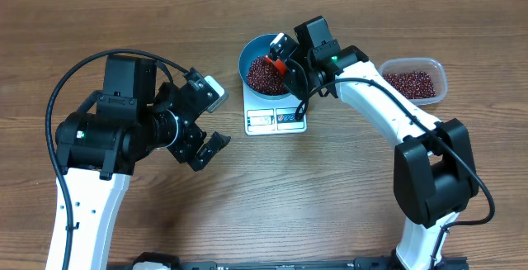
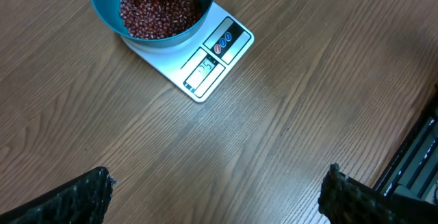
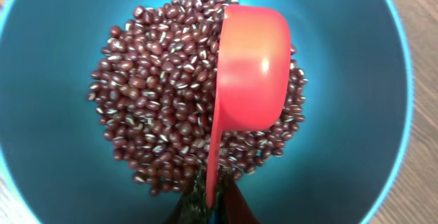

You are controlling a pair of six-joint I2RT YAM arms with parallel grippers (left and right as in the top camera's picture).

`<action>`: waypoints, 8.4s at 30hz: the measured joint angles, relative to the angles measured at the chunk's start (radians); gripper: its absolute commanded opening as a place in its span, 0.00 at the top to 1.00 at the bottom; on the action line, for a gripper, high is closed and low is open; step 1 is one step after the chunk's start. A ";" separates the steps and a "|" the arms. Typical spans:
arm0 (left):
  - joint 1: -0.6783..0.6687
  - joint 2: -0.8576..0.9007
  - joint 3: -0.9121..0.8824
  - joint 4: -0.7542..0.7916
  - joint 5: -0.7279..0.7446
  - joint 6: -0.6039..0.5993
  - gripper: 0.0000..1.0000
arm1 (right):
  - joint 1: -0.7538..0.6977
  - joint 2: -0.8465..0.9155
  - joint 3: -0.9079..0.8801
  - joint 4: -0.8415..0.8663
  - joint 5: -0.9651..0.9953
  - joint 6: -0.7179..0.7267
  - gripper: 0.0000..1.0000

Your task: Scoop item into bowl and weigh 150g on scale

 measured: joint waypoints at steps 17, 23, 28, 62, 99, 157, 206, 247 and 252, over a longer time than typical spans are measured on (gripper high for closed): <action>0.000 0.000 0.000 0.000 0.000 0.000 0.00 | -0.005 0.000 0.059 -0.113 -0.180 0.125 0.96; 0.000 0.000 0.000 0.000 0.000 0.000 0.00 | -0.027 0.000 0.098 -0.123 -0.222 0.214 0.96; 0.000 0.000 0.000 0.000 0.000 0.000 0.00 | -0.074 0.000 0.108 -0.148 -0.332 0.243 0.96; 0.000 0.000 0.000 0.000 0.000 0.000 0.00 | -0.084 -0.082 0.111 -0.185 -0.271 0.183 0.96; 0.000 0.000 0.000 0.000 0.000 0.000 0.00 | -0.040 -0.092 0.111 -0.220 -0.198 0.160 0.96; 0.000 0.000 0.000 0.000 0.000 0.000 0.00 | -0.329 -0.115 0.111 -0.282 -0.659 0.301 0.96; 0.000 0.000 0.000 0.000 0.000 0.000 0.00 | -0.803 -0.210 0.115 -0.533 -0.089 0.301 0.96; 0.000 0.000 0.000 0.000 0.000 0.000 0.00 | -0.555 -0.190 0.107 -0.505 0.443 0.311 0.96; 0.000 0.000 0.000 0.000 0.000 0.000 0.00 | -0.555 -0.190 0.107 -0.504 0.445 0.329 0.96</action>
